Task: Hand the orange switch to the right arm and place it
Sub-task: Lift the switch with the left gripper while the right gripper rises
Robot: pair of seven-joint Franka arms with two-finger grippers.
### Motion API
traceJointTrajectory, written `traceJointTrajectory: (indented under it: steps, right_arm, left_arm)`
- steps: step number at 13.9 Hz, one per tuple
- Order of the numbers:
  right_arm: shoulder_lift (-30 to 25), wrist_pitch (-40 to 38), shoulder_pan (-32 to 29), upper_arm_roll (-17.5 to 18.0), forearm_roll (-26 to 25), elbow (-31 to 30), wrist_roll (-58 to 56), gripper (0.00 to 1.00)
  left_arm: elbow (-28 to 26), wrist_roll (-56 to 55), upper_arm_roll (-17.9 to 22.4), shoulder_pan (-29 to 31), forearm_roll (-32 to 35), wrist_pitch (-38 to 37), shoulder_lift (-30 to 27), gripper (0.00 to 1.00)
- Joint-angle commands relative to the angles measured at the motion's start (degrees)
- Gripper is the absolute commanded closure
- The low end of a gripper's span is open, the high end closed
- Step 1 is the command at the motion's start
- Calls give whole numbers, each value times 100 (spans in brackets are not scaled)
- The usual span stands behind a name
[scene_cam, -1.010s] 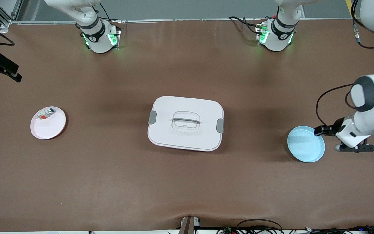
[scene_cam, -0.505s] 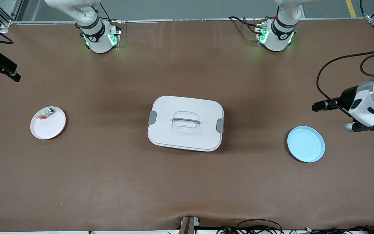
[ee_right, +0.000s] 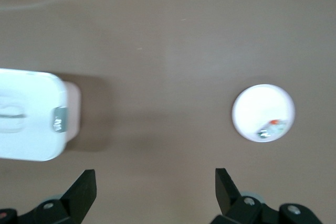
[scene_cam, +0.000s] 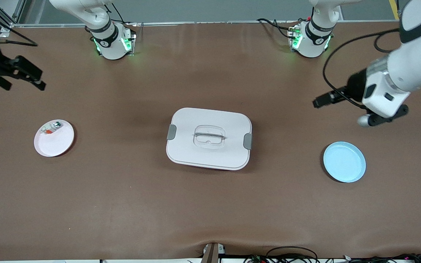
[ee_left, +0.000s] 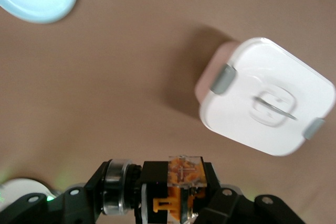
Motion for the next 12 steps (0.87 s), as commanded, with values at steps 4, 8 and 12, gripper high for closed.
traceJointTrajectory:
  steps: [4, 8, 12]
  right_arm:
    - [-13, 619, 374, -30, 886, -210, 946, 0]
    - [-5, 1716, 867, -21, 1333, -570, 1710, 0]
    - [-101, 3129, 1262, -21, 2264, -1332, 1924, 0]
  left_arm:
    - [3, -2763, -965, 12, -262, 746, 37, 96]
    - [-6, -3971, -1282, -365, -270, 1634, 125, 96]
    - [-15, -5177, -1283, -901, -270, 2530, 380, 96]
